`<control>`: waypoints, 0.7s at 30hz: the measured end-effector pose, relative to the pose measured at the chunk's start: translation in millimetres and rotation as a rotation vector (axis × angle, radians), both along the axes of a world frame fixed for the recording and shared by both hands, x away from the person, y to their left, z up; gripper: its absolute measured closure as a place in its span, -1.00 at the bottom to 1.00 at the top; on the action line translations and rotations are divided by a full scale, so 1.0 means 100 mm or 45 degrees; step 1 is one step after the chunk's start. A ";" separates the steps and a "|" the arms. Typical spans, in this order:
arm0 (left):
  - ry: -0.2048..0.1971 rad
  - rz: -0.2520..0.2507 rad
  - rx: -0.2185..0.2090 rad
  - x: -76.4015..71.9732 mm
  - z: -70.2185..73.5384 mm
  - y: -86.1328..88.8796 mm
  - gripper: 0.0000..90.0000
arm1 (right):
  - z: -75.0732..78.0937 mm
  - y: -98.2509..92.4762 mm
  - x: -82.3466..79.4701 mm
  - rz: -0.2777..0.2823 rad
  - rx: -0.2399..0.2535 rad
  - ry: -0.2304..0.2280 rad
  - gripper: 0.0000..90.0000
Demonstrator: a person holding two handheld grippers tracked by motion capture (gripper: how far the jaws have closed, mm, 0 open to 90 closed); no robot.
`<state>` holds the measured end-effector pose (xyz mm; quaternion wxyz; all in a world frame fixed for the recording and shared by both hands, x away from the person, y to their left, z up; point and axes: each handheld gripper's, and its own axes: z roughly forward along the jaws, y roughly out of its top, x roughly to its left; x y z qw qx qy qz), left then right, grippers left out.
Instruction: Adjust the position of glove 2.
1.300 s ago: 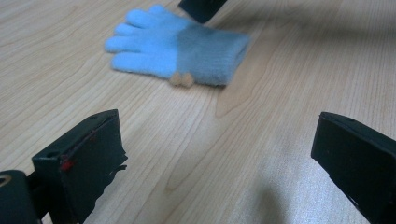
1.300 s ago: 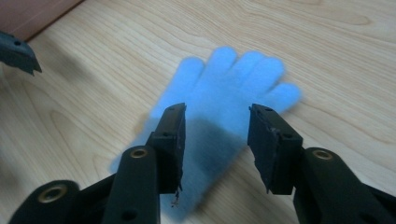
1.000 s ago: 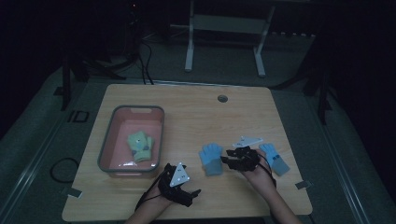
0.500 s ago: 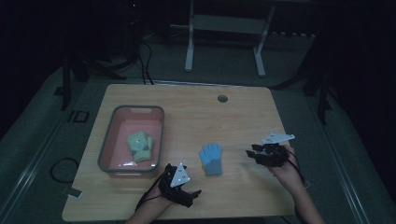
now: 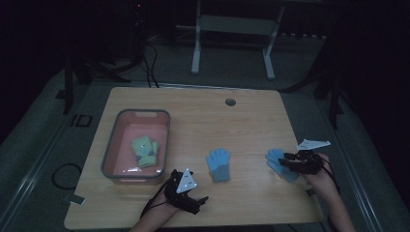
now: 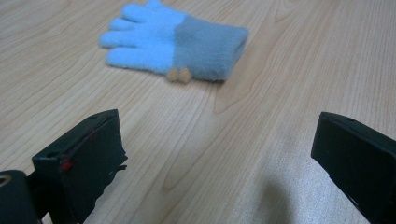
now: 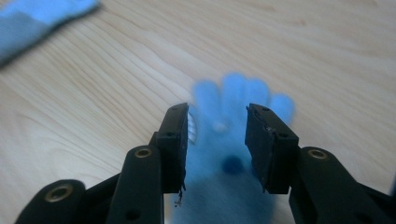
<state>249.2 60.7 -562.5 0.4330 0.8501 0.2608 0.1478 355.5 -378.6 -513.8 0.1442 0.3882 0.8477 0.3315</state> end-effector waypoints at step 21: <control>0.002 0.006 -0.001 0.01 -0.01 0.00 -0.94 | -0.29 -0.02 -0.05 -0.075 -0.033 0.001 0.86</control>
